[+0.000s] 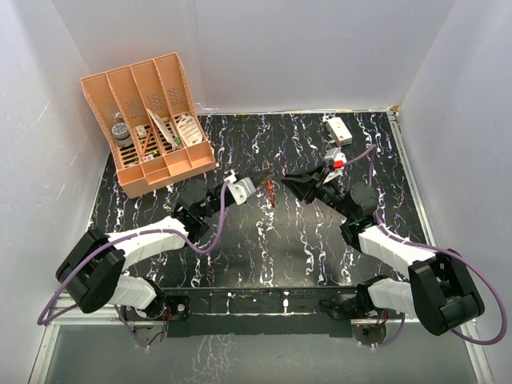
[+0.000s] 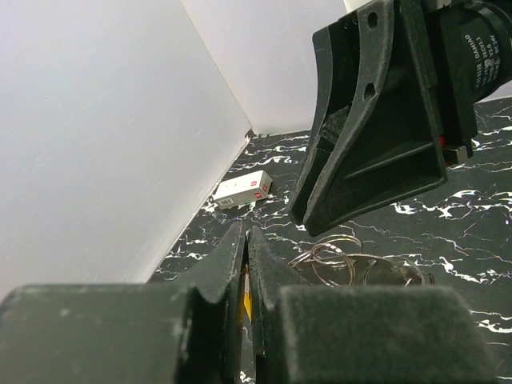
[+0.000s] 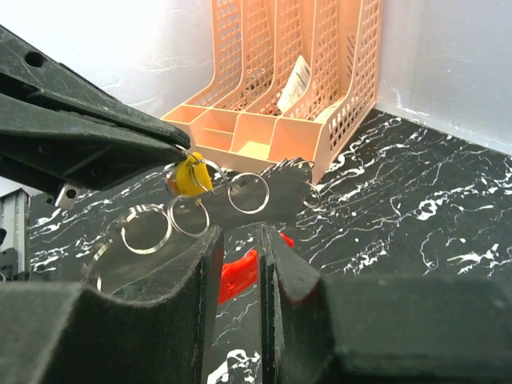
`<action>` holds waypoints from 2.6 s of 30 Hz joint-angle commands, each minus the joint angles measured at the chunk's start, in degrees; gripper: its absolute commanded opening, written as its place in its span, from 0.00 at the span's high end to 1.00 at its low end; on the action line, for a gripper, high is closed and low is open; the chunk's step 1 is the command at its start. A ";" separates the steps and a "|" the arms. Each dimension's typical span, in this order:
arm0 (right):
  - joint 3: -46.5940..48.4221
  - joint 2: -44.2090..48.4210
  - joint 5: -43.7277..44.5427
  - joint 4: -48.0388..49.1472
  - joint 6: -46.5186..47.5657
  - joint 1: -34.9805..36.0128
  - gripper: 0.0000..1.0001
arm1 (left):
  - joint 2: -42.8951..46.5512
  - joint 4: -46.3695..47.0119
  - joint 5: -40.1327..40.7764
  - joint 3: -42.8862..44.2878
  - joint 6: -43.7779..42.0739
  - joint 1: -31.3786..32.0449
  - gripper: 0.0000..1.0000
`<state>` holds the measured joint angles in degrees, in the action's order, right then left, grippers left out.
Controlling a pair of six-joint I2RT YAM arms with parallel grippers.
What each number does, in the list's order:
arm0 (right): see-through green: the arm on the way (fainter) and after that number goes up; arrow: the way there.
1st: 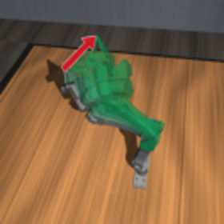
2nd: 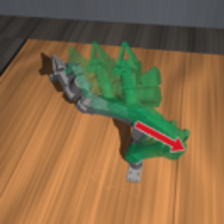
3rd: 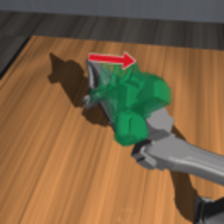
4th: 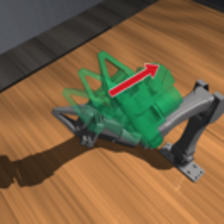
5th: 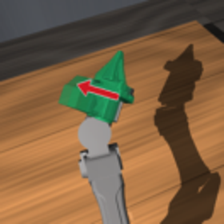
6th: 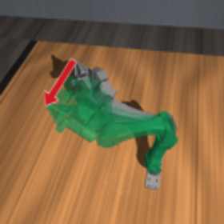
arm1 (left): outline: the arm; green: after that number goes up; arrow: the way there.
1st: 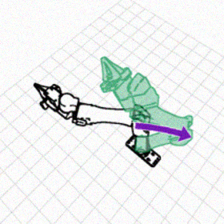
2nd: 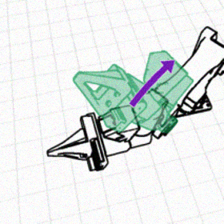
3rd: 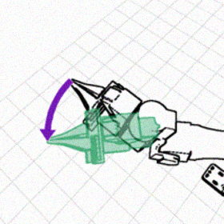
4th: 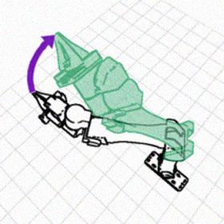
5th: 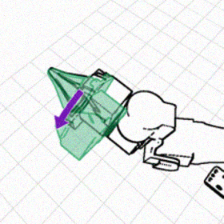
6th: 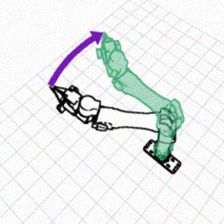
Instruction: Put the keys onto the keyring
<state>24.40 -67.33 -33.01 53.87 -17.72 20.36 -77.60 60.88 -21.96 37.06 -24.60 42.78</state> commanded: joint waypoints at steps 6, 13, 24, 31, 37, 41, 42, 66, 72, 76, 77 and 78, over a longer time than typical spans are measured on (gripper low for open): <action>4.79 -1.87 -0.59 6.60 -1.03 2.21 0.78 | 0.20 4.18 -2.37 1.43 1.37 -0.34 1.00; 5.94 -4.85 -0.23 7.64 0.01 3.86 0.78 | -0.02 4.42 -2.86 1.70 2.00 -0.33 1.00; 6.78 -6.69 0.30 8.73 0.50 4.01 0.79 | 0.01 4.22 -3.39 1.78 2.31 -0.33 1.00; 7.23 -8.04 0.41 9.53 0.24 4.24 0.81 | -0.18 4.41 -3.78 1.96 2.71 -0.33 1.00; 7.22 -8.52 1.85 9.80 0.55 4.62 0.89 | -0.09 4.38 -3.88 2.00 2.78 -0.33 1.00; 7.62 -9.06 1.95 9.75 0.85 4.85 0.92 | -0.27 4.68 -4.12 2.12 3.06 -0.38 1.00; 7.71 -9.23 1.92 9.73 0.92 4.86 0.93 | -0.34 4.68 -4.12 2.14 3.14 -0.35 1.00; 9.89 -2.03 10.06 -8.42 23.21 10.29 1.00 | -0.53 -0.75 -3.55 5.43 1.16 -0.33 1.00; 10.29 1.25 12.08 -13.33 30.00 11.90 1.00 | -2.21 -2.52 -3.52 6.45 0.14 -0.33 1.00; 10.74 2.83 12.81 -16.01 34.12 12.67 0.99 | -3.00 -3.29 -3.77 7.23 -0.40 -0.37 1.00; 10.82 3.08 13.18 -16.66 35.16 12.85 0.99 | -3.26 -3.39 -3.89 7.52 -0.40 -0.44 1.00; 10.88 3.27 13.31 -17.05 35.99 12.97 0.99 | -3.52 -3.53 -4.05 7.77 -0.37 -0.42 1.00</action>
<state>32.01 -66.39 -20.14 37.93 12.27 31.86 -80.79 56.07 -24.69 41.63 -24.10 42.48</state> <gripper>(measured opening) 0.012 0.007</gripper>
